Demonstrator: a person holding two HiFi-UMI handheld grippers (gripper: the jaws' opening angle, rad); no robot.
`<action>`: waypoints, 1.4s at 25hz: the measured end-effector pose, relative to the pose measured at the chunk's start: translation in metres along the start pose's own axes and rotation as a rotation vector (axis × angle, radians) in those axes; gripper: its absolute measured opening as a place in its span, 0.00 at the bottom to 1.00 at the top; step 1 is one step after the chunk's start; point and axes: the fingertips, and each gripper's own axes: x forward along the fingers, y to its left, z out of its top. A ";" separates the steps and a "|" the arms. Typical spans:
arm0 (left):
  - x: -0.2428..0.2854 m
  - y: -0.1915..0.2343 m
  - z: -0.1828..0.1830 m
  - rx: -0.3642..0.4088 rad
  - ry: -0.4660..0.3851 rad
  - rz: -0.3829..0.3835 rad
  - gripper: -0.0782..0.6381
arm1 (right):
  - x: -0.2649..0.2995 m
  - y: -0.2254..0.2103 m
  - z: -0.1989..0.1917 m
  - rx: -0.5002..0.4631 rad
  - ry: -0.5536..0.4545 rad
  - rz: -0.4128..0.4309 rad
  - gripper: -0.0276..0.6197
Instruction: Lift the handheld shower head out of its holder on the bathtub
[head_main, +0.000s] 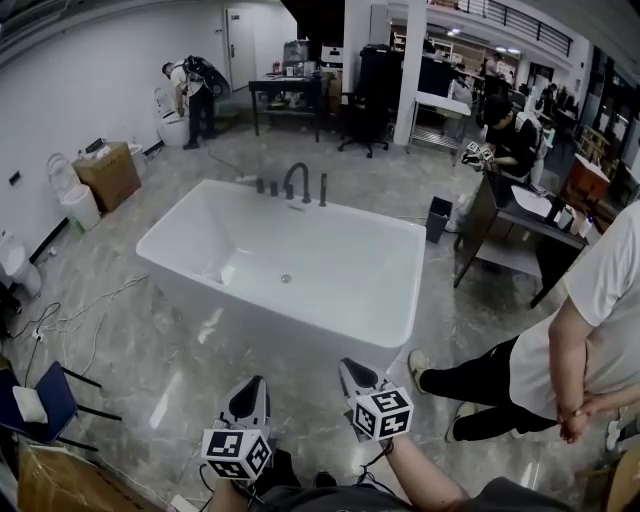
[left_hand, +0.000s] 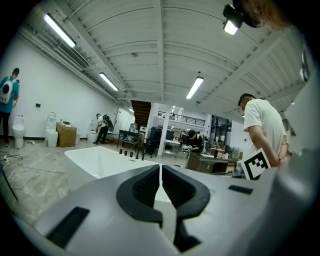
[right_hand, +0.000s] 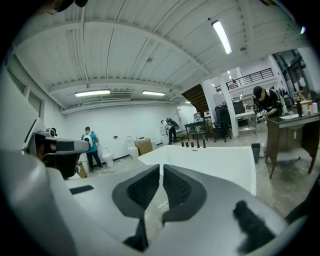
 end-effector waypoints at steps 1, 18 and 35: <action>0.004 0.002 0.001 0.002 -0.003 -0.005 0.15 | 0.003 -0.002 0.000 0.000 0.002 -0.004 0.10; 0.117 0.115 0.016 -0.030 0.019 -0.074 0.15 | 0.135 -0.032 0.021 0.024 0.023 -0.110 0.10; 0.228 0.235 0.076 -0.017 0.031 -0.244 0.15 | 0.275 -0.034 0.093 0.032 -0.023 -0.278 0.10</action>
